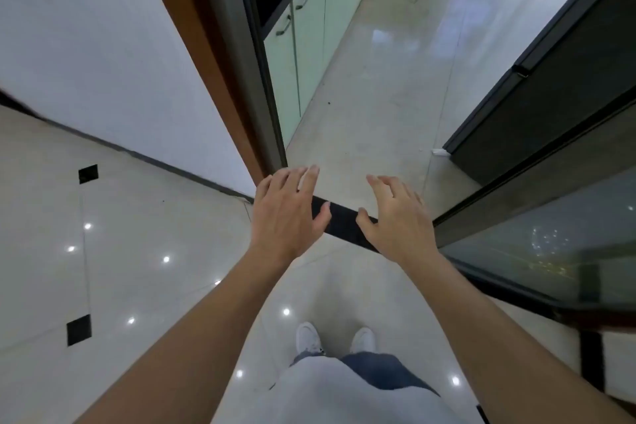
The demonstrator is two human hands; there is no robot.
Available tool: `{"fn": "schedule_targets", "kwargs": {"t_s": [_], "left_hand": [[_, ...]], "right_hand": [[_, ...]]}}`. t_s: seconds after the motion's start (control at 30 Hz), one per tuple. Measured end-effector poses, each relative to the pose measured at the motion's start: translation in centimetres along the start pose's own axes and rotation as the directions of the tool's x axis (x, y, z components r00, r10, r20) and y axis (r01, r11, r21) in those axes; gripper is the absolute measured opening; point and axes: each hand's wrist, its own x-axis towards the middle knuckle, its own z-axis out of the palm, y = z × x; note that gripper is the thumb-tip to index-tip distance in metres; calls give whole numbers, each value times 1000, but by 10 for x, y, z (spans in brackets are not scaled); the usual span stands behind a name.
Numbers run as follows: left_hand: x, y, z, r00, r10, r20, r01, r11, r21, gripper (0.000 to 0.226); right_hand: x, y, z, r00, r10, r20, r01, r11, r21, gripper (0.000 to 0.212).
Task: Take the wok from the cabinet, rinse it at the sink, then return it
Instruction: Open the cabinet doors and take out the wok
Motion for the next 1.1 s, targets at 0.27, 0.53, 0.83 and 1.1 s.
{"fn": "schedule_targets", "kwargs": {"t_s": [0.27,0.53,0.83,1.1], "left_hand": [[36,-7,6,996,82,-26,-82,997,3,62],[115,8,16,995,95,15,-96,995,39,64],[253,50,29,995,91,29,-93,993,76,64],[341,79,33,996,87,19,-88,993,80,64]], "right_hand": [[23,2,0,998,56,-15,-56,998,-26,59],[89,37,-9,995,96,-5,-96,995,-32,60],[208,109,-30,995,101,0,-101,994,-36,59],[291,161,-45,993,116,26,-115,993,-14,61]]}}
